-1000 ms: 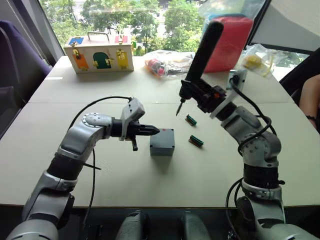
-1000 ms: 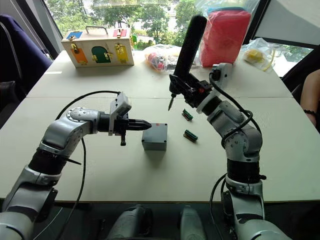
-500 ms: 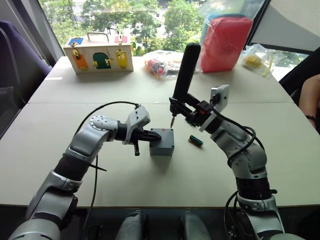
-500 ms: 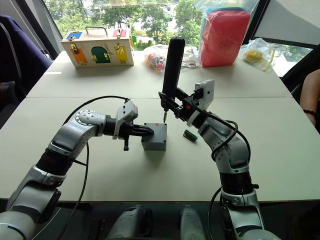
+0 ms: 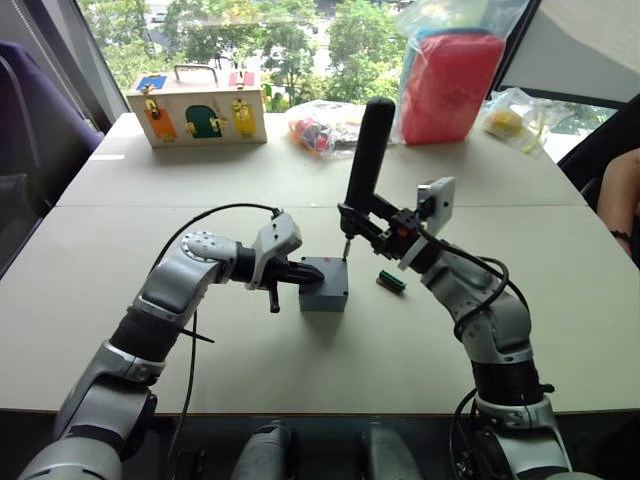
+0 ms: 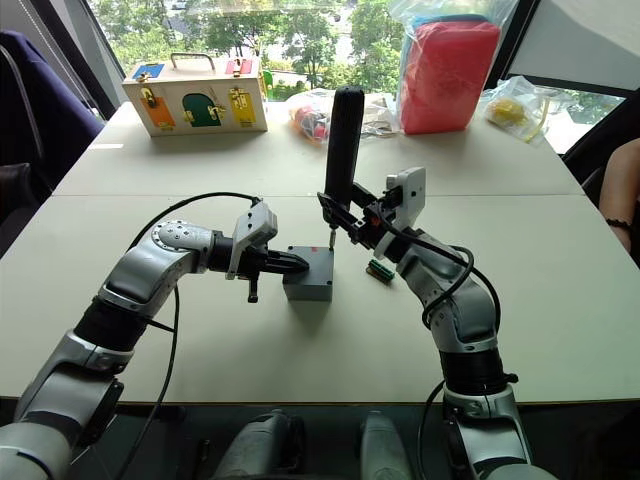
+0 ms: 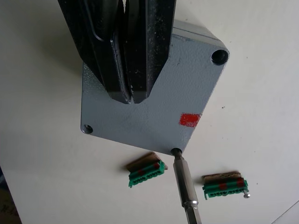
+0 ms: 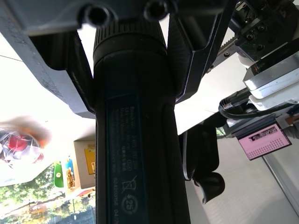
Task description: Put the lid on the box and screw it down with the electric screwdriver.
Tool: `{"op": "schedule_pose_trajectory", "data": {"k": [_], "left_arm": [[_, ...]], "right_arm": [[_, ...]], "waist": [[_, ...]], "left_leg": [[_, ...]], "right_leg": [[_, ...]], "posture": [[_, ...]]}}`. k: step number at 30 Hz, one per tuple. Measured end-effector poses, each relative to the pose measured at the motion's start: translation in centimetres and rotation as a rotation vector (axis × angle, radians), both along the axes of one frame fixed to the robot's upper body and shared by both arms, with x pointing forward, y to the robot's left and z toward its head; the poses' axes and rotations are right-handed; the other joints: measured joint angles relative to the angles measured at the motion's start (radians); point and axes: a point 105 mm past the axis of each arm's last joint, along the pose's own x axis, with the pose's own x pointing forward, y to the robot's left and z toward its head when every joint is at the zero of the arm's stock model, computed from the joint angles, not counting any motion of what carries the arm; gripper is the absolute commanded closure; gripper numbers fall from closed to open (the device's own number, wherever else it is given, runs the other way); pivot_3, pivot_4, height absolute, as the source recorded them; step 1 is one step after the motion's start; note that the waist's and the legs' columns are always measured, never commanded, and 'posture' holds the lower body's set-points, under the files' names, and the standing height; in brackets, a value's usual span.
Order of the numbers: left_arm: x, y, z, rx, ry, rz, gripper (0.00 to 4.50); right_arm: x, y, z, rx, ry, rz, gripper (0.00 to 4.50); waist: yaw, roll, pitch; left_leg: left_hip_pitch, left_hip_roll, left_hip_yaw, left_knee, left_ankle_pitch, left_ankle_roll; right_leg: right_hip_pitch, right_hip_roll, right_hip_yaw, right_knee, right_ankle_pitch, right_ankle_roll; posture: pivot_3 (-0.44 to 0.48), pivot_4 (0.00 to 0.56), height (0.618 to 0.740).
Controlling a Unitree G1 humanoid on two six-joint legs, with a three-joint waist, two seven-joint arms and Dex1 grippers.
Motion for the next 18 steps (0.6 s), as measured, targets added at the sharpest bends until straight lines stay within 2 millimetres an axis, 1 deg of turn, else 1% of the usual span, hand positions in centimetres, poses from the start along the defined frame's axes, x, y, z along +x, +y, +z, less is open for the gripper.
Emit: {"op": "schedule_pose_trajectory", "data": {"k": [6, 12, 18], "left_arm": [[0.0, 0.0, 0.0, 0.002, 0.000, -0.002, 4.50], [0.0, -0.1, -0.2, 0.016, -0.013, -0.006, 4.50], [0.0, -0.1, -0.3, 0.015, -0.010, -0.007, 4.50]], "right_arm": [[0.1, -0.1, -0.2, -0.009, -0.016, -0.011, 2.68], [-0.6, 0.8, -0.8, -0.068, -0.074, 0.001, 2.68], [-0.7, 0.8, -1.1, -0.076, -0.082, -0.010, 2.68]], "waist": [[0.001, 0.000, 0.000], [0.000, -0.001, -0.001], [0.001, -0.003, -0.002]], "left_leg": [[0.000, 0.000, 0.000, 0.000, 0.000, 0.000], [0.005, 0.000, 0.000, 0.000, -0.001, 0.001], [0.008, 0.000, -0.001, 0.000, -0.001, 0.001]], "right_leg": [[0.001, 0.000, 0.000, 0.000, 0.000, 0.000], [0.005, 0.000, 0.000, -0.001, 0.000, 0.000], [0.008, 0.000, 0.000, -0.001, 0.000, 0.000]], "posture": [[0.000, 0.150, 0.740], [0.000, 0.150, 0.740], [0.000, 0.150, 0.740]]}}
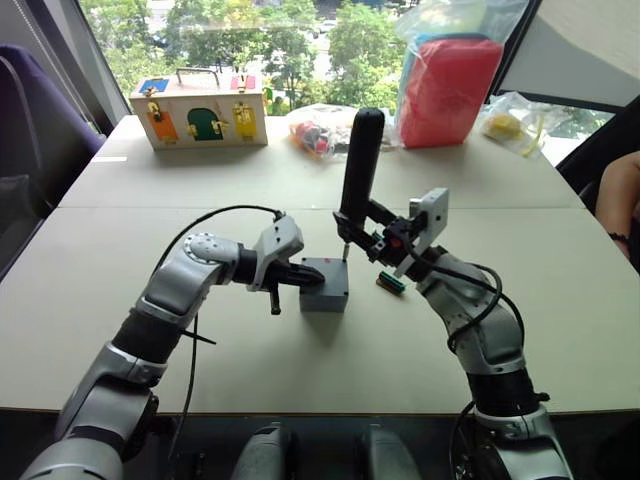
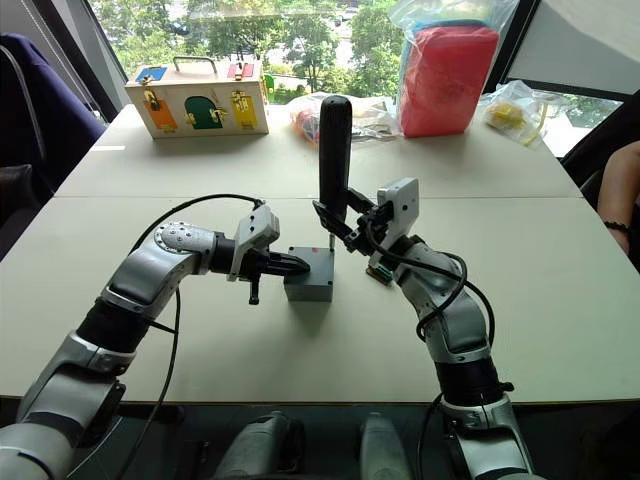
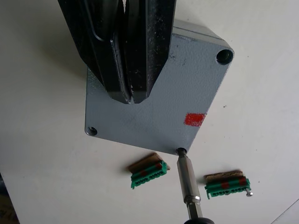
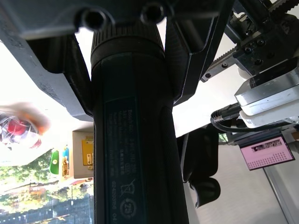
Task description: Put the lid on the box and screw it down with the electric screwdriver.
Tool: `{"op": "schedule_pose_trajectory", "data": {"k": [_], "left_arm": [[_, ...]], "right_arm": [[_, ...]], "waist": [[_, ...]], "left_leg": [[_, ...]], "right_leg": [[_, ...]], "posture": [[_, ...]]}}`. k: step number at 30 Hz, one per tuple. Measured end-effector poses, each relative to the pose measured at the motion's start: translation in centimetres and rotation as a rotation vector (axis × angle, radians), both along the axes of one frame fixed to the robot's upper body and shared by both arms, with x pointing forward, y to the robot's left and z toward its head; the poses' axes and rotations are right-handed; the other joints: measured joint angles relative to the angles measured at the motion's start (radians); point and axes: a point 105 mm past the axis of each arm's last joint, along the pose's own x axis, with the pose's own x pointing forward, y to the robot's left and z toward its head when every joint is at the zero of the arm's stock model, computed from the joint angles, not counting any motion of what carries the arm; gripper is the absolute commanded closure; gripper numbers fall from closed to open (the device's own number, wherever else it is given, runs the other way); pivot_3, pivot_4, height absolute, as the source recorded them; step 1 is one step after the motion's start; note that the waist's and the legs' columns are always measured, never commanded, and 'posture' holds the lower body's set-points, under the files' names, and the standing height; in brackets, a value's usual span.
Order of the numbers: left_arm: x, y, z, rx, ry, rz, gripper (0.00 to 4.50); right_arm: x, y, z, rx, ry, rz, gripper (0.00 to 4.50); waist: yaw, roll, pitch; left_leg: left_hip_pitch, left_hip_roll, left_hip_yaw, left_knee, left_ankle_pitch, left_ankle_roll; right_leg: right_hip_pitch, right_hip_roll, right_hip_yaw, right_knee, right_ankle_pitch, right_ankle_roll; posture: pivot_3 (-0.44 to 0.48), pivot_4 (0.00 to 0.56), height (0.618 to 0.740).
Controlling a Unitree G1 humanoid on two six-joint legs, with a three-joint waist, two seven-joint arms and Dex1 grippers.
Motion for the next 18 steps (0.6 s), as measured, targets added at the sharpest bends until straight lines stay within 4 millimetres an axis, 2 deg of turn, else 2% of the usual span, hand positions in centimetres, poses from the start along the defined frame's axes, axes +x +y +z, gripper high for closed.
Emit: {"op": "schedule_pose_trajectory", "data": {"k": [7, 11, 18], "left_arm": [[0.0, 0.0, -0.1, 0.004, -0.002, 0.002, 4.50], [0.0, 0.1, -0.3, 0.008, 0.001, 0.006, 4.50], [-0.1, 0.1, -0.5, 0.010, 0.002, 0.007, 4.50]], "right_arm": [[-0.1, 0.1, -0.6, 0.006, -0.008, -0.013, 2.68], [0.0, 0.2, -0.8, 0.006, -0.004, -0.021, 2.68], [-0.3, 0.1, -1.4, 0.014, -0.003, -0.032, 2.68]], "waist": [[0.000, 0.000, -0.001], [0.000, -0.001, -0.002], [-0.001, -0.003, -0.006]], "left_leg": [[0.002, 0.000, 0.000, 0.000, 0.000, 0.000], [0.010, 0.000, 0.000, -0.002, -0.001, 0.002], [0.010, 0.000, 0.000, -0.002, -0.001, 0.002]], "right_leg": [[0.002, 0.000, 0.000, 0.000, 0.000, 0.000], [0.009, -0.002, 0.000, -0.002, -0.001, -0.001], [0.009, -0.004, 0.000, -0.001, -0.001, -0.002]], "posture": [[0.000, 0.150, 0.740], [0.000, 0.150, 0.740], [0.000, 0.150, 0.740]]}}
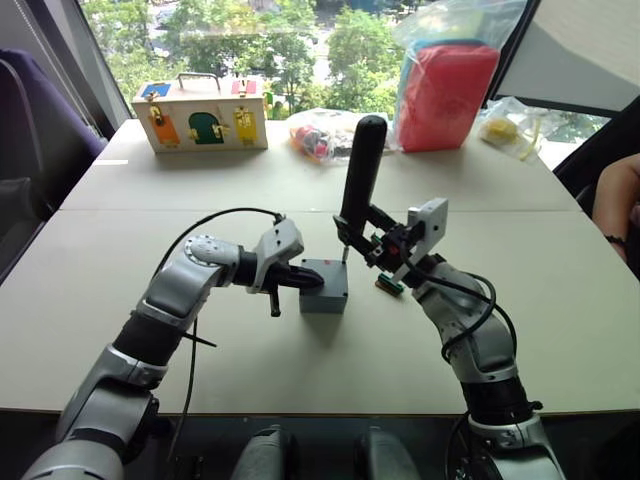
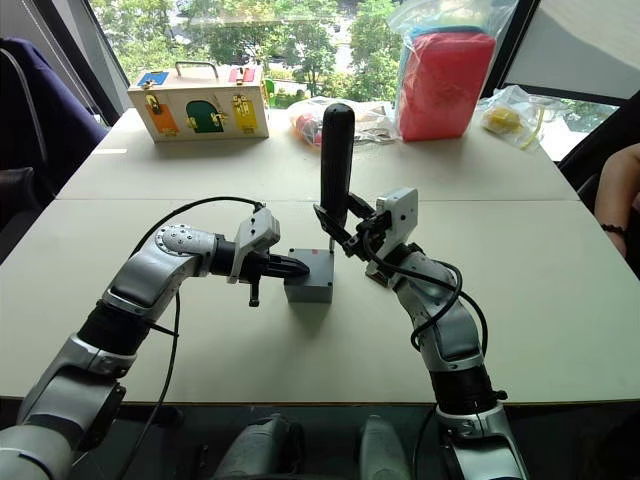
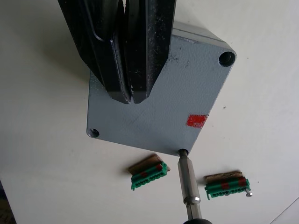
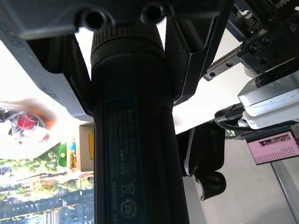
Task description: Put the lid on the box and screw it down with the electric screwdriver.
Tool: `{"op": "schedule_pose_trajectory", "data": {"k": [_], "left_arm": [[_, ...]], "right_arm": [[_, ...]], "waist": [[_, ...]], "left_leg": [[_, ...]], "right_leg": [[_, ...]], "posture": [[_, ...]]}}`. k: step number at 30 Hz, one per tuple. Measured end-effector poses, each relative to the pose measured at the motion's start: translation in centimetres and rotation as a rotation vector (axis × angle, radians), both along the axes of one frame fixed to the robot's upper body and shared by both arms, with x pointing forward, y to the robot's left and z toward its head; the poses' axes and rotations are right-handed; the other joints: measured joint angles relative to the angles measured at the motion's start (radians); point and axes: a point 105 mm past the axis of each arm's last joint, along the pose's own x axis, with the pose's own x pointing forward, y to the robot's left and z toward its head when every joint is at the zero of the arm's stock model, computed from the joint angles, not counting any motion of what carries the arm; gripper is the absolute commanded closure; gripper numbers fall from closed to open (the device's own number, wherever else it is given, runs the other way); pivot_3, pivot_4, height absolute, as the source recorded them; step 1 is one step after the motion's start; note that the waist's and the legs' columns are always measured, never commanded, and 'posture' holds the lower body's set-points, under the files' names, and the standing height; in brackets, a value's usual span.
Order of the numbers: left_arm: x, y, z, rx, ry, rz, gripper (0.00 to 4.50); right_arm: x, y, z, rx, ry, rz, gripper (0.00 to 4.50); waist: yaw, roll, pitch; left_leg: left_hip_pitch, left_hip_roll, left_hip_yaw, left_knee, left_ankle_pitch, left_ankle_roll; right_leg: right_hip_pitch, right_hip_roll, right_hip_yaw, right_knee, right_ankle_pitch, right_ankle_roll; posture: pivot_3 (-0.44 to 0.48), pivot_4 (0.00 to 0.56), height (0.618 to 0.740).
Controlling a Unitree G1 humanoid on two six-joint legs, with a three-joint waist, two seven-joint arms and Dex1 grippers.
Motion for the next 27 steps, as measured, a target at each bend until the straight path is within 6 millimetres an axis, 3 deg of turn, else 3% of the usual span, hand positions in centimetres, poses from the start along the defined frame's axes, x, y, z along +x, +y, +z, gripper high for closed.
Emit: {"op": "schedule_pose_trajectory", "data": {"k": [19, 23, 27], "left_arm": [[-0.2, -0.2, -0.2, -0.007, 0.002, 0.001, 4.50], [-0.4, -0.4, 0.0, -0.008, -0.006, -0.008, 4.50], [-0.5, -0.4, 0.3, -0.032, 0.007, -0.005, 4.50]], "right_arm": [[0.2, -0.2, 0.5, 0.025, -0.006, 0.005, 2.68], [0.5, -1.1, 1.6, 0.081, 0.073, 0.009, 2.68], [0.8, -1.8, 4.6, 0.044, 0.079, 0.005, 2.68]], "waist": [[0.000, 0.000, -0.004], [-0.001, 0.001, -0.003], [-0.001, 0.003, -0.002]], "left_leg": [[0.000, 0.000, 0.000, -0.001, 0.000, 0.000], [-0.003, 0.000, 0.000, -0.002, 0.000, 0.000], [-0.012, -0.001, 0.000, -0.002, 0.000, -0.001]], "right_leg": [[-0.001, -0.003, 0.000, 0.000, -0.001, -0.001], [-0.005, -0.004, 0.000, 0.000, -0.001, -0.001], [-0.014, -0.004, 0.000, 0.001, 0.000, -0.001]], "posture": [[0.000, 0.150, 0.740], [0.000, 0.150, 0.740], [0.000, 0.150, 0.740]]}}
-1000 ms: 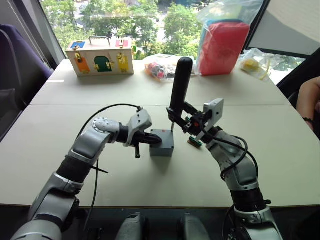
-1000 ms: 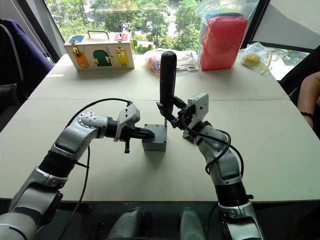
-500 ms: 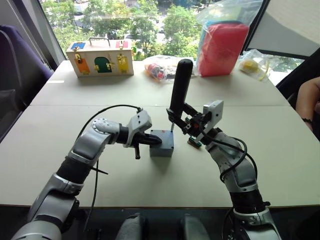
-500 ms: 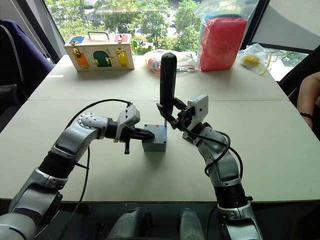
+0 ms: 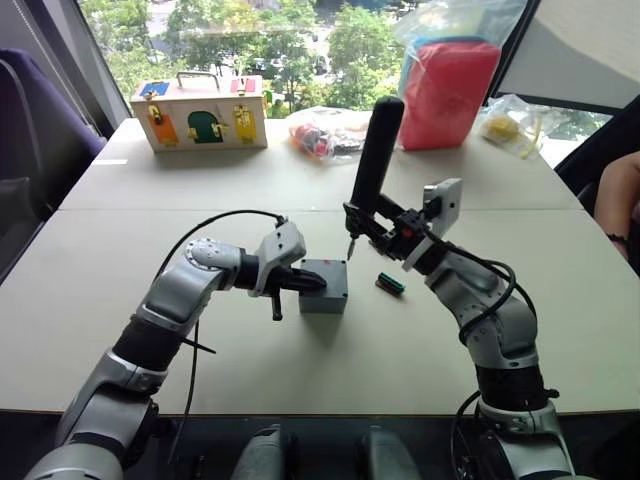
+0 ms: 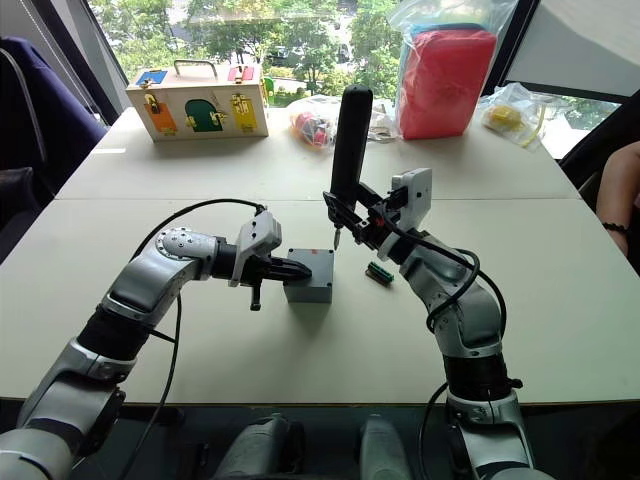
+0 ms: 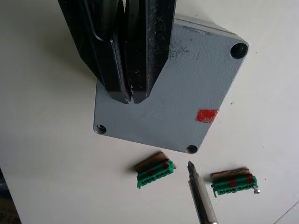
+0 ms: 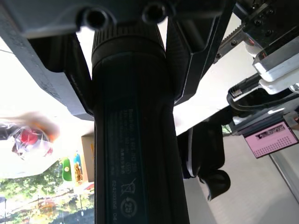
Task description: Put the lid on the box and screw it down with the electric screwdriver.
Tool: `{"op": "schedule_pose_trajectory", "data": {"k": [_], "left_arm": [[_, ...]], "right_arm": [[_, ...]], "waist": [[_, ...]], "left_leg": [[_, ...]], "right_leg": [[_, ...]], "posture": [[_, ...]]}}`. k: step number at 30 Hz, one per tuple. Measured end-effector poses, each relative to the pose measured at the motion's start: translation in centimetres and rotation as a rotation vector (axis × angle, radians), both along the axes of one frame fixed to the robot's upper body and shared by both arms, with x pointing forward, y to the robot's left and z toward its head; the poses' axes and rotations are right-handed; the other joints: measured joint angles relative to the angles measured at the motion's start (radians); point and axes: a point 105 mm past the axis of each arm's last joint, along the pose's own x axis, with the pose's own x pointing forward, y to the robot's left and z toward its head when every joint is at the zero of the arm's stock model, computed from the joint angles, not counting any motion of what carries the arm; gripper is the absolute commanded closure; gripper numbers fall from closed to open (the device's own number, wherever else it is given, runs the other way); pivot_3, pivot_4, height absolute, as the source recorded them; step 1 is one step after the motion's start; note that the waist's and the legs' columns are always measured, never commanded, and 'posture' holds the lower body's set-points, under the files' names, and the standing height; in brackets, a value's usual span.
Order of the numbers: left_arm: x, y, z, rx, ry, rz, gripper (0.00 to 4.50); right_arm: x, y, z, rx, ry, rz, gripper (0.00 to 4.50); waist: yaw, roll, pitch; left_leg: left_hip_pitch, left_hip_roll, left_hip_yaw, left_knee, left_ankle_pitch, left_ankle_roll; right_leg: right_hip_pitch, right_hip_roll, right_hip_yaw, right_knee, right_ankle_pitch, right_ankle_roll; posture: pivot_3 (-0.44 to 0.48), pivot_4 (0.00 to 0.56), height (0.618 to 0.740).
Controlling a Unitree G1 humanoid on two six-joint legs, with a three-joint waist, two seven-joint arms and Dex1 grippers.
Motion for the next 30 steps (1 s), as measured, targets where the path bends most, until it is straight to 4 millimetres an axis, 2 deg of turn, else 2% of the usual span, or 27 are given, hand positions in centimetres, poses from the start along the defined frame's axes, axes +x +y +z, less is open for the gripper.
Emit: {"op": "schedule_pose_trajectory", "data": {"k": [4, 7, 10, 13, 16, 18, 21, 24, 30], "left_arm": [[0.1, -0.8, 0.8, -0.095, 0.047, 0.022, 4.50], [0.5, -0.9, 2.4, -0.145, 0.030, 0.031, 4.50], [0.3, -0.4, 3.4, -0.115, -0.023, 0.017, 4.50], [-0.6, 0.6, 4.0, -0.033, -0.079, -0.037, 4.50], [-1.1, 0.6, 5.4, 0.008, -0.157, -0.095, 4.50], [-1.6, 0.0, 6.3, 0.011, -0.202, -0.138, 4.50], [-2.8, -1.2, 6.9, -0.004, -0.225, -0.209, 4.50], [-3.3, -1.5, 6.6, -0.011, -0.211, -0.233, 4.50], [-3.5, -2.0, 5.2, -0.019, -0.168, -0.225, 4.50]], "right_arm": [[0.3, -0.5, 4.6, 0.043, -0.019, -0.004, 2.68], [0.9, -1.3, 5.2, 0.078, 0.077, -0.037, 2.68], [2.1, -3.3, 2.8, 0.024, 0.232, -0.127, 2.68], [2.6, -8.0, 0.3, -0.090, 0.424, -0.260, 2.68], [1.2, -13.2, -1.3, -0.232, 0.636, -0.361, 2.68], [-0.2, -15.2, -2.2, -0.280, 0.765, -0.377, 2.68], [-1.6, -16.1, -4.1, -0.269, 0.936, -0.352, 2.68], [-2.3, -16.7, -6.3, -0.264, 1.062, -0.340, 2.68], [-2.4, -16.9, -8.0, -0.269, 1.166, -0.335, 2.68]], "waist": [[0.000, 0.000, 0.000], [0.000, 0.000, 0.000], [0.001, 0.000, 0.000], [0.003, 0.002, 0.001], [0.006, 0.004, 0.003], [0.001, 0.004, 0.003], [-0.014, 0.004, 0.003], [-0.010, 0.006, 0.004], [0.001, 0.007, 0.005]], "left_leg": [[-0.006, 0.000, 0.000, 0.001, 0.001, -0.001], [-0.006, 0.000, 0.000, 0.001, 0.001, -0.001], [-0.006, -0.001, 0.000, 0.001, 0.001, -0.001], [-0.007, -0.003, 0.000, 0.001, 0.000, 0.000], [-0.008, -0.004, 0.000, 0.001, -0.001, 0.003], [-0.007, -0.003, 0.000, 0.001, -0.002, 0.004], [-0.006, -0.002, 0.002, 0.001, -0.002, 0.004], [-0.006, -0.001, 0.002, 0.002, -0.001, 0.004], [-0.006, -0.001, 0.002, 0.003, -0.001, 0.004]], "right_leg": [[-0.006, 0.000, -0.001, 0.002, 0.000, 0.000], [-0.005, 0.001, -0.001, 0.001, 0.000, 0.000], [-0.005, 0.000, -0.001, 0.001, 0.000, 0.000], [-0.005, -0.003, -0.001, -0.001, 0.000, 0.000], [-0.004, -0.004, -0.002, -0.002, 0.000, 0.000], [-0.003, -0.004, -0.002, -0.004, 0.000, 0.000], [-0.003, -0.002, -0.001, -0.002, 0.000, 0.000], [-0.004, 0.000, -0.001, -0.001, 0.000, 0.000], [-0.004, 0.000, -0.001, -0.001, 0.000, 0.001]], "posture": [[0.000, 0.150, 0.740], [0.000, 0.150, 0.740], [0.000, 0.150, 0.740], [0.000, 0.150, 0.740], [0.000, 0.150, 0.740], [0.000, 0.150, 0.740], [0.000, 0.150, 0.740], [0.000, 0.150, 0.740], [0.000, 0.150, 0.740]]}}
